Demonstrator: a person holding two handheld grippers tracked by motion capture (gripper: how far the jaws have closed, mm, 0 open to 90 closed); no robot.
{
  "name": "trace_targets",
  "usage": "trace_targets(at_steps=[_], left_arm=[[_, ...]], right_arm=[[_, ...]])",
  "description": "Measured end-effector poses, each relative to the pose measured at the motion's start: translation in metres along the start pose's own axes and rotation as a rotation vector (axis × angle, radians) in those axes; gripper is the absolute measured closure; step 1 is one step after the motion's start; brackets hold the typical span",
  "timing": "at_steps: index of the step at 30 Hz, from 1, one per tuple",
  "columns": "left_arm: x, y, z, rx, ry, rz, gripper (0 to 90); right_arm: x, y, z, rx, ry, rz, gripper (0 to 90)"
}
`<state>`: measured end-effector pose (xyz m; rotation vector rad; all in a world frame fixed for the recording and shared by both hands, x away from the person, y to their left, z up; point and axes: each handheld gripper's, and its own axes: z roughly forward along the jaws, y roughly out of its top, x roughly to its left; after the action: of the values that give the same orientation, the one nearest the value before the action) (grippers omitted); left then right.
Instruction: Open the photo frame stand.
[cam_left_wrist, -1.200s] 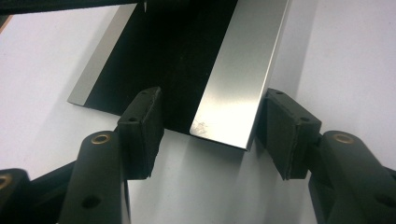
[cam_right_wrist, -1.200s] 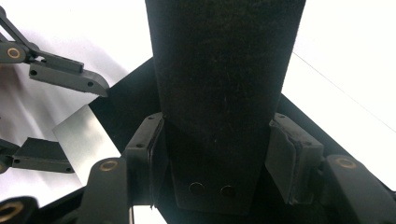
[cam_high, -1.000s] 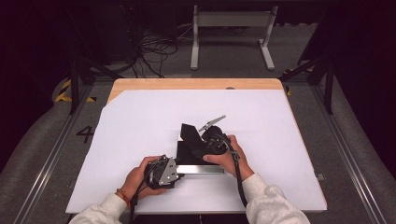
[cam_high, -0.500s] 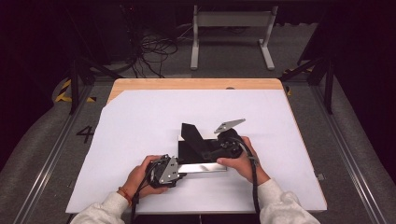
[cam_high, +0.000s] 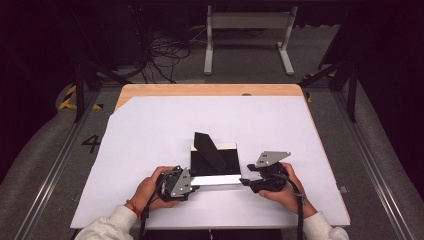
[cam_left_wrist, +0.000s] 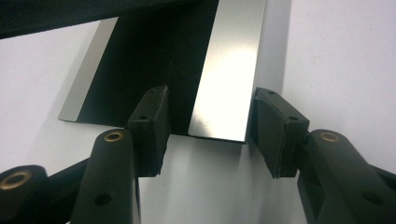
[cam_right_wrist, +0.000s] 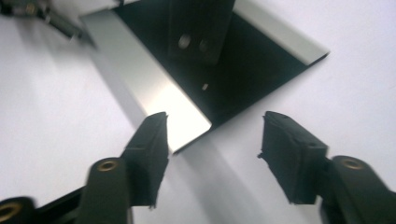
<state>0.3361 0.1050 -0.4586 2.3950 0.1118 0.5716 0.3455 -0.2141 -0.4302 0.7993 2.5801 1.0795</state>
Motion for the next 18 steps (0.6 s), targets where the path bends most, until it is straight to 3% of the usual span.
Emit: trace_targets(at_steps=[5,7,9,14,18], left_arm=[[0.001,-0.001,-0.001,-0.014,0.003,-0.01,49.3],[0.002,-0.002,-0.002,-0.023,-0.002,-0.016,49.3],[0.002,-0.002,-0.002,-0.031,-0.004,-0.022,49.3],[0.003,-0.002,-0.002,-0.04,-0.008,-0.03,49.3],[0.006,-0.001,-0.005,-0.05,-0.018,-0.033,49.6]], right_arm=[[0.006,-0.007,0.008,0.08,0.004,-0.046,53.5],[0.008,-0.01,0.009,0.083,0.026,-0.057,60.0],[0.008,-0.011,0.011,0.101,0.008,-0.073,61.9],[0.01,-0.01,0.015,0.066,-0.051,-0.083,54.5],[0.014,-0.011,0.021,0.003,-0.122,-0.154,46.9]])
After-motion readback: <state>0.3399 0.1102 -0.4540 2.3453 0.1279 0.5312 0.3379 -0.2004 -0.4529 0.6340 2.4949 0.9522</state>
